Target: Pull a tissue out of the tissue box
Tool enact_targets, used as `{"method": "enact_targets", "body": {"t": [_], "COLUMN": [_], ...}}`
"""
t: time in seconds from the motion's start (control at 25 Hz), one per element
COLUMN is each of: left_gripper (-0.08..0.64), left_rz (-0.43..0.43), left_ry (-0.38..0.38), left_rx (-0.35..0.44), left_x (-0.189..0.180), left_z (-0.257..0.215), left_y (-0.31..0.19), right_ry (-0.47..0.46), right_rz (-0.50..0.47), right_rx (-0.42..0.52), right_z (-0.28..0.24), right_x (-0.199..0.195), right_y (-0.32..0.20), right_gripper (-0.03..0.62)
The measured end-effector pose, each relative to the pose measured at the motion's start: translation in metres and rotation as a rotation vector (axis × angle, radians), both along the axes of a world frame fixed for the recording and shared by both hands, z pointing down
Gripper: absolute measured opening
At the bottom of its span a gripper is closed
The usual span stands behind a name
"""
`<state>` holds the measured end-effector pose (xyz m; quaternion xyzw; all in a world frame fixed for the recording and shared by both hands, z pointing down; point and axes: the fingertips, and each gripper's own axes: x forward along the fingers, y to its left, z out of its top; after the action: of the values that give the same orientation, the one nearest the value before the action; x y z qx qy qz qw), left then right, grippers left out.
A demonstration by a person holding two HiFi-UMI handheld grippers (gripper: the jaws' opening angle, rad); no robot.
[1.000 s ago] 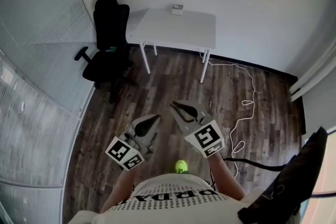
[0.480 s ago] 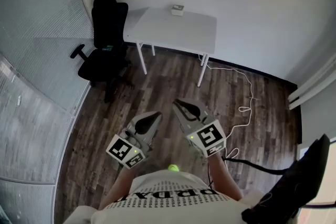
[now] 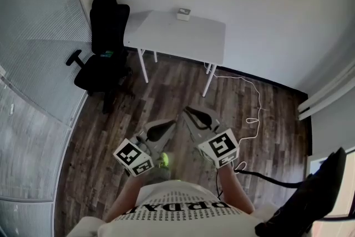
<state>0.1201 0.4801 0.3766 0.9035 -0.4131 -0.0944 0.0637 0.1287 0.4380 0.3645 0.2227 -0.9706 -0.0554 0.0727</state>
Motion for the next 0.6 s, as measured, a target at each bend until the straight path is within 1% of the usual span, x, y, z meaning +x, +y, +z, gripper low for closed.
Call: {"method": "enact_targets", "body": {"t": [0.24,0.4,0.48,0.6], "left_gripper": [-0.011,-0.011,-0.009,-0.011], "left_rz": [0.024,0.028,0.024,0.039], "left_ry": [0.024,0.048,0.053,0.056], "left_rx": [0.034,0.038,0.041,0.039], "left_x": [-0.022,-0.047,-0.061,-0.081], "left_z": [-0.013,-0.019,-0.021,-0.022], "left_y": [-0.039,-0.056,-0.067,-0.083], "right_ry": [0.007,0.036,0.033,0.034], "right_rz": [0.039,0.037,0.036,0.05], "right_rx": [0.016,0.044,0.065,0.064], "right_z": [-0.01,-0.021,-0.024,-0.024], "right_x": [-0.015,-0.039,-0.052,-0.073], "right_y": [-0.035,-0.05,-0.062,-0.079], "right_gripper": [0.026,0.026,0.026,0.026]}}
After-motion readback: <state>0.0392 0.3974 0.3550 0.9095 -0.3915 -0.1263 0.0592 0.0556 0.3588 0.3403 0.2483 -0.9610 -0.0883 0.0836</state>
